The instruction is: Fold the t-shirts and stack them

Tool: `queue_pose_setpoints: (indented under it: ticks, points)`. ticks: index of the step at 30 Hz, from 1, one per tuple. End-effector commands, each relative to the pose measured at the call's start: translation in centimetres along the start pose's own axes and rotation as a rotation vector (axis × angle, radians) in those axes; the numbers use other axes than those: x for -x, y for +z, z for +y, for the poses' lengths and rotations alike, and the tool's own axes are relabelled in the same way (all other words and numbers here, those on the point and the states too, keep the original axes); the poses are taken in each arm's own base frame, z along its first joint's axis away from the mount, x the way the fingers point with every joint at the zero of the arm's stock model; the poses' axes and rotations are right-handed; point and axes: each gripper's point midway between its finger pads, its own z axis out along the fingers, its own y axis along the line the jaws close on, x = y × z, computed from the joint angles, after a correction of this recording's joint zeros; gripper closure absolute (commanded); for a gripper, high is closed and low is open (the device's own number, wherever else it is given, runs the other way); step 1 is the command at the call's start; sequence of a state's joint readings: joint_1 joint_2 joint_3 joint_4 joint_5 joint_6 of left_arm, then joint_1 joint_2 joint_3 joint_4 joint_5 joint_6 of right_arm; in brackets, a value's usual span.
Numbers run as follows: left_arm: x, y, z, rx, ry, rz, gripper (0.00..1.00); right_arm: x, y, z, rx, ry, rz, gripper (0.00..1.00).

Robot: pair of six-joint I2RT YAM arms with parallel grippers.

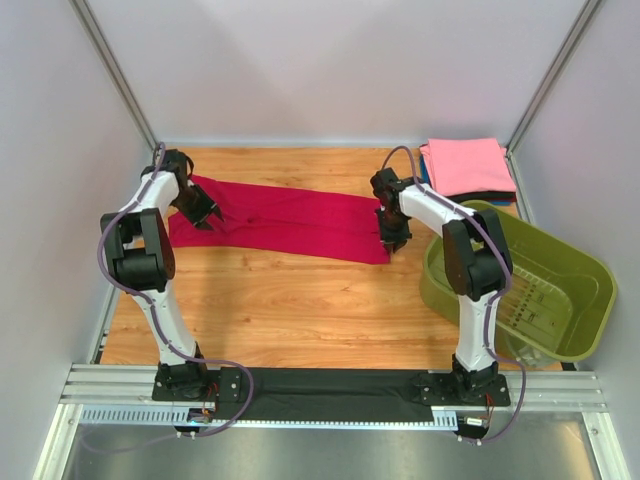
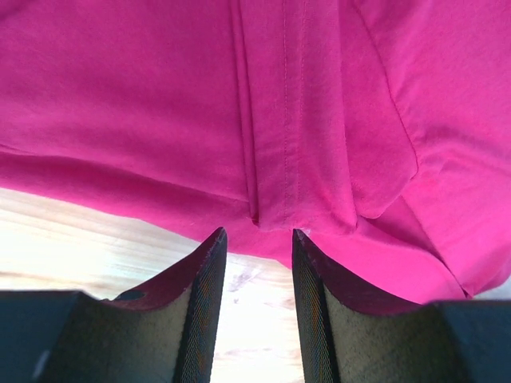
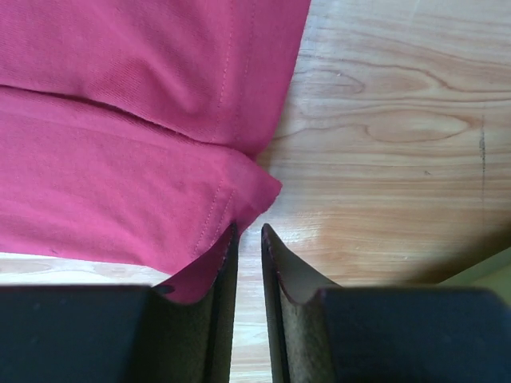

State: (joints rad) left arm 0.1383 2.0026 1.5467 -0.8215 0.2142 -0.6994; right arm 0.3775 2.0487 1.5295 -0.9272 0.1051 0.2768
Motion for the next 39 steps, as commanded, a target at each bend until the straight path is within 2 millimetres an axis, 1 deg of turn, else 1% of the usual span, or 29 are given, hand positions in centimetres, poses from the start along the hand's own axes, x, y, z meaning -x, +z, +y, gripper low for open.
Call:
queue_pose_setpoints:
  ticks: [1,3,4,6,7,9,10,11,14,16,18,19,20,21,22,23,24,25,26,28,30,31,32,34,35,37,38,39]
  points:
    - [1.1,-1.4,-0.5,0.021,0.057,-0.044,0.54,1.1,-1.6,-0.2,-0.019,0.019,-0.053,0.81]
    - [1.4,-1.6,-0.4,0.04,0.074,-0.055,0.54,1.5,-2.5,-0.2,-0.018,0.03,-0.066,0.8]
    - [1.5,-1.2,0.1,0.062,0.075,-0.052,0.54,1.5,-3.0,-0.1,-0.015,0.033,-0.065,0.8]
    - [1.8,-0.8,1.4,0.122,0.077,-0.05,0.53,1.3,-3.4,0.3,0.0,0.033,-0.054,0.8]
    - [1.5,-0.2,2.4,0.157,0.072,-0.029,0.53,1.3,-3.7,0.7,0.008,0.024,-0.056,0.8]
    - [1.9,0.1,4.0,0.2,0.058,-0.026,0.53,0.8,-3.6,1.8,0.041,0.0,-0.036,0.79]
    - [2.0,0.2,4.4,0.209,0.056,-0.026,0.53,0.5,-3.5,2.4,0.053,-0.014,-0.027,0.79]
    - [2.1,0.3,5.0,0.223,0.05,-0.029,0.53,0.4,-3.1,2.7,0.055,-0.016,-0.01,0.8]
    - [2.4,0.4,5.5,0.245,0.067,-0.032,0.53,-0.1,-2.9,2.7,0.04,-0.015,0.01,0.83]
    - [2.6,0.9,6.6,0.297,0.075,-0.027,0.53,0.0,-3.0,2.8,0.042,-0.018,0.008,0.84]
    - [3.0,1.2,7.1,0.321,0.084,-0.026,0.54,0.2,-3.1,2.9,0.054,-0.017,-0.001,0.84]
    - [2.7,1.7,7.7,0.346,0.084,-0.001,0.54,0.2,-3.1,2.8,0.046,-0.013,0.003,0.85]
    - [2.9,1.8,7.9,0.361,0.092,-0.002,0.54,0.0,-2.8,2.7,0.028,-0.012,0.02,0.85]
    - [2.8,2.1,8.2,0.373,0.094,0.01,0.54,0.2,-3.1,2.1,-0.009,-0.005,0.026,0.85]
    - [2.6,2.1,8.4,0.386,0.097,0.02,0.54,0.3,-3.2,1.8,-0.027,-0.003,0.027,0.85]
    - [3.0,2.0,8.6,0.397,0.105,0.012,0.54,0.3,-3.3,1.4,-0.053,-0.002,0.029,0.85]
    - [3.0,2.0,8.7,0.406,0.111,0.011,0.54,0.5,-3.6,0.6,-0.095,0.0,0.015,0.85]
    - [3.2,1.9,8.9,0.413,0.114,0.006,0.54,0.7,-3.6,0.2,-0.11,-0.001,0.006,0.85]
    - [3.5,1.8,9.0,0.425,0.119,-0.004,0.54,0.9,-3.6,-0.2,-0.124,-0.007,-0.002,0.88]
    - [3.5,1.9,9.5,0.447,0.125,0.008,0.54,1.2,-3.1,-0.6,-0.135,-0.023,-0.01,0.9]
    - [3.9,1.8,9.6,0.462,0.139,0.006,0.54,1.3,-2.3,-1.0,-0.158,-0.033,-0.001,0.9]
    - [3.9,1.9,9.8,0.472,0.143,0.019,0.54,1.6,-2.4,-1.2,-0.161,-0.029,-0.007,0.9]
    - [4.3,1.8,9.7,0.477,0.146,0.009,0.54,1.9,-2.4,-1.2,-0.153,-0.021,-0.015,0.87]
    - [4.5,1.6,9.8,0.486,0.165,0.001,0.54,2.6,-2.7,-0.3,-0.082,0.004,-0.039,0.84]
    - [4.8,1.4,9.9,0.496,0.17,-0.009,0.54,3.2,-3.3,1.1,0.007,0.012,-0.06,0.8]
    - [5.1,1.3,9.8,0.496,0.187,-0.015,0.54,3.8,-3.9,2.3,0.084,0.026,-0.064,0.77]
    - [5.3,1.2,9.7,0.494,0.19,-0.022,0.54,4.5,-4.1,3.0,0.116,0.026,-0.074,0.75]
    - [5.4,1.2,9.6,0.491,0.194,-0.027,0.54,4.5,-4.2,3.8,0.176,0.036,-0.055,0.75]
